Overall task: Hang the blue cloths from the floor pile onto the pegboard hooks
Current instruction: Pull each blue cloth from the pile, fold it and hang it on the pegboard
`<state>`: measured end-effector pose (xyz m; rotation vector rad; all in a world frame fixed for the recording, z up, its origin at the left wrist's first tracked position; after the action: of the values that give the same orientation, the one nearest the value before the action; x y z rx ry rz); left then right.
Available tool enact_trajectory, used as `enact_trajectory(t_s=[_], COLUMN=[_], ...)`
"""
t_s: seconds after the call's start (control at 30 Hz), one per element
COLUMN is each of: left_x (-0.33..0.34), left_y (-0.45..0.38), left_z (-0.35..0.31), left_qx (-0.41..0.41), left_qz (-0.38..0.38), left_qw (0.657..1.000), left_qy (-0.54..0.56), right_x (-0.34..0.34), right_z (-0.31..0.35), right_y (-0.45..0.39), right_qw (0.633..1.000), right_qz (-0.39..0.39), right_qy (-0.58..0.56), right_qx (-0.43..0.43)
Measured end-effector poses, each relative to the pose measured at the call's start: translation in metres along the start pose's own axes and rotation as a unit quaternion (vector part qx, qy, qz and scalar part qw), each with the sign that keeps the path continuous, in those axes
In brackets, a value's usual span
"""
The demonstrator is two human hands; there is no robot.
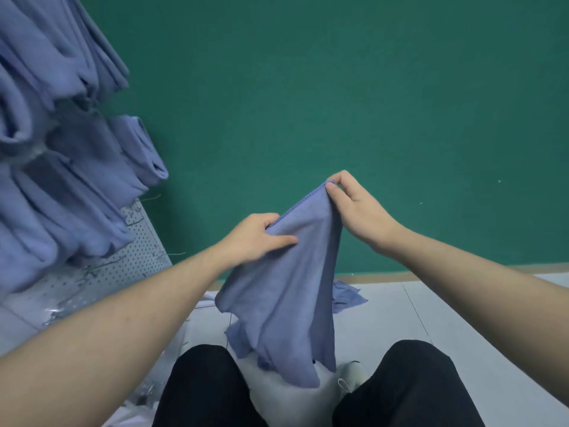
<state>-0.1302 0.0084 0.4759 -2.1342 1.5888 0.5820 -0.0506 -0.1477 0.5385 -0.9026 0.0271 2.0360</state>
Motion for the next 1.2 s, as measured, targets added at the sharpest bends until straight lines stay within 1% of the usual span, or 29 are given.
enact_trajectory(t_s=[0.1,0.17,0.27,0.33,0.4,0.5,0.6,0.7,0.77,0.9,0.97,1.03,1.13,1.2], left_x=[-0.006,-0.010,-0.019,-0.031,-0.042,-0.047,-0.044,-0.046,-0.049,-0.053,-0.056,-0.061,-0.064,-0.059], left_y=[0.018,0.028,0.040,0.045,0.049,0.054,0.064,0.069,0.070,0.069,0.070,0.071,0.073,0.072], left_z=[0.006,0.006,0.004,0.004,0.005,0.006,-0.002,-0.008,-0.012,-0.010,-0.009,-0.009,-0.006,-0.004], left_qx=[-0.014,-0.010,-0.005,-0.002,0.001,0.003,0.014,0.013,0.003,-0.040,-0.050,-0.053,-0.071,-0.090], left_qz=[-0.005,-0.006,-0.001,-0.016,-0.024,-0.001,0.028,0.037,0.035,0.046,0.045,0.028,-0.002,0.007], left_qw=[0.999,0.999,0.998,0.997,0.997,0.998,0.994,0.992,0.994,0.997,0.998,0.996,0.977,0.963], left_qy=[-0.042,-0.045,-0.062,-0.072,-0.068,-0.066,-0.109,-0.118,-0.108,-0.056,-0.003,0.070,0.199,0.254], right_x=[-0.008,-0.008,-0.019,-0.033,-0.045,-0.051,-0.052,-0.055,-0.060,-0.073,-0.079,-0.087,-0.093,-0.088], right_z=[0.021,0.028,0.030,0.029,0.031,0.035,0.028,0.022,0.021,0.015,0.012,0.008,0.002,-0.001], right_y=[0.012,0.023,0.030,0.029,0.027,0.029,0.031,0.032,0.033,0.032,0.031,0.031,0.031,0.031], right_qw=[0.999,0.998,0.999,0.998,0.997,0.995,0.988,0.983,0.986,0.993,0.994,0.995,0.995,0.995], right_qz=[-0.005,-0.004,-0.029,-0.048,-0.053,-0.005,0.044,0.070,0.065,0.018,-0.006,-0.034,-0.052,-0.036], right_qy=[0.038,0.052,0.037,0.041,0.058,0.100,0.148,0.168,0.155,0.111,0.099,0.087,0.064,0.056], right_qx=[-0.025,-0.028,-0.010,0.008,0.006,-0.016,-0.007,0.012,0.022,0.037,0.041,0.046,0.062,0.078])
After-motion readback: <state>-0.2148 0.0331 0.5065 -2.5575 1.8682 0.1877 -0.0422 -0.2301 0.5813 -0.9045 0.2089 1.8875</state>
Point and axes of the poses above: each hand's wrist, its own y-axis away from the middle knuckle, its own x-axis out of the palm, z = x × y, the point moved 10 cm from there along -y, towards the middle knuckle, and after that the axes turned 8 degrees about y, right-handed, at the moved point
